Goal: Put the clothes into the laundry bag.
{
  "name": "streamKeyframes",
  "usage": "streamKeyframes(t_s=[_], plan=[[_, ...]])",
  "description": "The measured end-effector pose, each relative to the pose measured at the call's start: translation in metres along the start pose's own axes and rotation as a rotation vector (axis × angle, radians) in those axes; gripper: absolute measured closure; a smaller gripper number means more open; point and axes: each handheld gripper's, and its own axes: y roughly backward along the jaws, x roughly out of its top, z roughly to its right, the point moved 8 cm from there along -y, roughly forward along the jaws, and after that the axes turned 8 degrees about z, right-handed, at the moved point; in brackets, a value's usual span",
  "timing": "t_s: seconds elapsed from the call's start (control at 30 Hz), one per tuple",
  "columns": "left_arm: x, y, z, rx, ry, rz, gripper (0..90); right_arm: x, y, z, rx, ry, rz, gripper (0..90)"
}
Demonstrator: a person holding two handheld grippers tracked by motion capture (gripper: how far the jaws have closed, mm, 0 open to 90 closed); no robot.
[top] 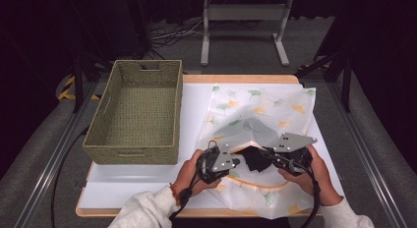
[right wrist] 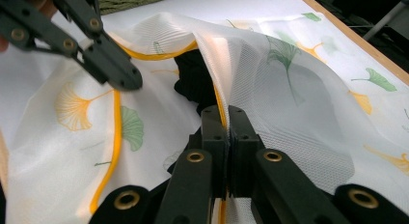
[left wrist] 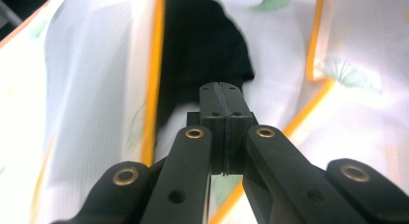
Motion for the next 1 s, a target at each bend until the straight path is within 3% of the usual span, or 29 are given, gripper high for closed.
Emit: streamKeyframes(t_s=[0.07, 0.3, 0.47, 0.53, 0.63, 0.7, 0.93, 1.0], plan=[[-0.011, 0.007, -0.003, 0.007, 0.014, -0.033, 89.6, 0.0, 0.001, -0.004, 0.011, 0.006, -0.004, 88.2], [-0.033, 0.019, -0.01, 0.013, 0.046, -0.052, 88.6, -0.004, -0.001, -0.013, 0.037, 0.02, -0.034, 86.4], [-0.042, 0.021, -0.009, 0.0, 0.063, -0.065, 85.6, -0.012, -0.001, -0.017, 0.051, 0.018, -0.057, 85.1], [-0.045, 0.023, -0.012, 0.021, 0.078, -0.064, 81.8, -0.02, -0.002, -0.02, 0.045, 0.023, -0.073, 82.8], [-0.048, 0.025, -0.013, 0.012, 0.078, -0.071, 82.4, -0.025, -0.003, -0.023, 0.039, 0.036, -0.073, 81.7], [-0.055, 0.026, -0.014, 0.014, 0.079, -0.094, 82.4, -0.034, -0.004, -0.027, 0.043, 0.032, -0.087, 75.4], [-0.071, 0.028, -0.014, 0.012, 0.093, -0.145, 82.6, -0.047, 0.0, -0.036, 0.053, 0.037, -0.083, 72.5], [-0.079, 0.031, -0.013, 0.01, 0.091, -0.173, 82.5, -0.053, 0.007, -0.036, 0.038, 0.018, -0.088, 71.9]])
